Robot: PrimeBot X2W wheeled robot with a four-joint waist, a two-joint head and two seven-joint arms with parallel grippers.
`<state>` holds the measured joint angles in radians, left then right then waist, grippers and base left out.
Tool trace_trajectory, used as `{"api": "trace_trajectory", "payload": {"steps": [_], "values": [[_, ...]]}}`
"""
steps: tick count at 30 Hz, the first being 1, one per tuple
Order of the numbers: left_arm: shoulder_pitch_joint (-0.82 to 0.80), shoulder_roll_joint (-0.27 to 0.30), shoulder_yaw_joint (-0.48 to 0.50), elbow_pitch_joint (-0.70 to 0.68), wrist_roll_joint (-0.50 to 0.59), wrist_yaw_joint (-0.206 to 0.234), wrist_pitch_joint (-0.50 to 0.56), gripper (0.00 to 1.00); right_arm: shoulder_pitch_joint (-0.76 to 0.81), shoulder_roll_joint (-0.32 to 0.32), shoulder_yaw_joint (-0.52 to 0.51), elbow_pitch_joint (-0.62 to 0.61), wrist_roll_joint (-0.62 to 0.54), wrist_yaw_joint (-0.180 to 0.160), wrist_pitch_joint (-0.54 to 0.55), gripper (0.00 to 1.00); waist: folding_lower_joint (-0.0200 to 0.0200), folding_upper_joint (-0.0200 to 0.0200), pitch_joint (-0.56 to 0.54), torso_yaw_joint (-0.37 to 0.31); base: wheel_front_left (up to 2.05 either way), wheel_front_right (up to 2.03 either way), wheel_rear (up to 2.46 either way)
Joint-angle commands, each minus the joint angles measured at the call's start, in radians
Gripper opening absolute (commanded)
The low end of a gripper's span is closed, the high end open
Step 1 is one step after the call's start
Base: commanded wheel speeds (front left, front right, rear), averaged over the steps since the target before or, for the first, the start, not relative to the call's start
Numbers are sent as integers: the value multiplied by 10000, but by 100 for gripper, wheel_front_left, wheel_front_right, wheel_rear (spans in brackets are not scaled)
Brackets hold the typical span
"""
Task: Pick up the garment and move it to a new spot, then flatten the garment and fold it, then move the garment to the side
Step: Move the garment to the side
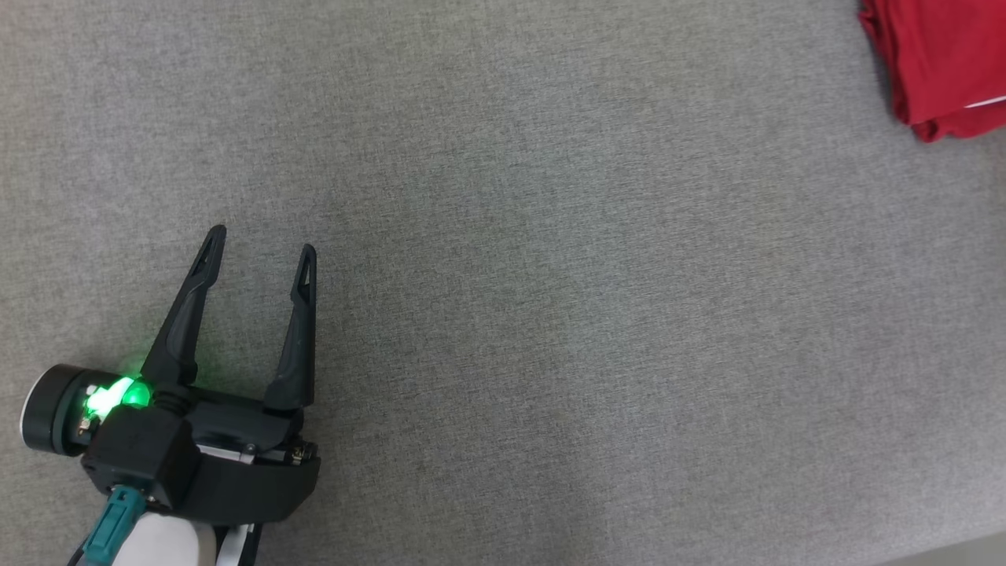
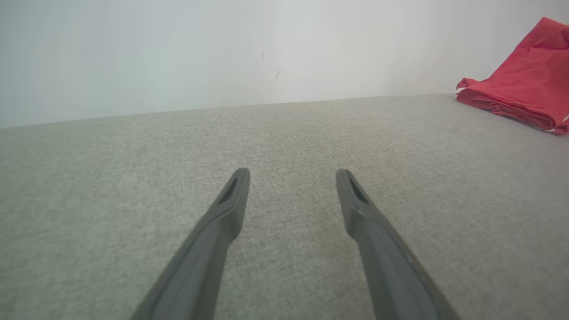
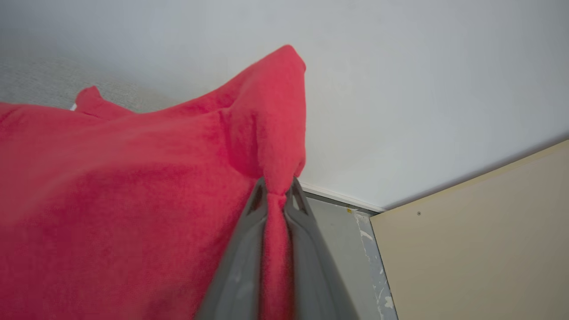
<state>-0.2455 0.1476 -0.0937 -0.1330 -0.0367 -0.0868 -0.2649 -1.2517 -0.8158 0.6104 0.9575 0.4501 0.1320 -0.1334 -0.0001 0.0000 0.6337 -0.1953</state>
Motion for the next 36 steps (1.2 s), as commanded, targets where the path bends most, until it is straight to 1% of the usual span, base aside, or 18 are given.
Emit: {"api": "trace_trajectory", "payload": {"steps": [1,4,5,6,7,11,14,19,20,23,26,31,36], "values": [[-37,13,-51,205,52,54,17,100,-210,-63,44,172,-47,-20,-73,0,1,0,65,69,0,0,0],[-32,7,-61,181,51,68,18,100,-464,-70,151,555,-142,-20,-164,0,1,0,109,140,0,0,0],[-36,5,-66,178,45,79,20,100,-541,-46,191,660,-169,-20,-225,16,1,0,117,158,0,0,0],[-40,2,-64,183,38,84,20,100,-629,-21,213,756,-201,-20,-299,47,1,0,123,171,0,0,0],[-44,2,-57,197,31,82,20,100,-705,0,243,874,-256,-20,-360,100,1,0,123,178,0,0,0],[33,-34,-42,329,-43,155,20,100,-869,247,337,1303,-554,-20,-565,100,1,0,-70,180,0,0,0],[153,-102,20,456,-139,169,20,100,-885,447,420,1377,-798,-20,-872,100,1,0,-453,215,0,0,0],[559,-279,244,665,-426,254,11,100,-546,841,297,1049,-1009,-20,-1248,100,1,0,-1576,346,0,0,0],[559,-279,244,665,-426,254,11,100,-546,841,297,1049,-1009,-20,-1248,100,1,0,-1576,346,0,0,0],[984,-371,461,756,-529,349,9,100,-138,1168,129,532,-1058,-20,-1305,100,1,0,-2333,417,0,0,0],[1495,-429,693,871,-624,404,9,100,539,1428,-250,-394,-1076,-20,-1317,100,1,0,-3080,518,0,0,0],[2282,-513,1150,1021,-786,453,9,100,2350,2058,-1160,-1997,-922,-20,-1309,100,1,0,-4183,704,0,0,0],[2935,-608,1440,1158,-867,436,9,100,4354,2858,-2192,-3109,-1068,-20,-1308,100,1,0,-5195,867,0,0,0]]}}
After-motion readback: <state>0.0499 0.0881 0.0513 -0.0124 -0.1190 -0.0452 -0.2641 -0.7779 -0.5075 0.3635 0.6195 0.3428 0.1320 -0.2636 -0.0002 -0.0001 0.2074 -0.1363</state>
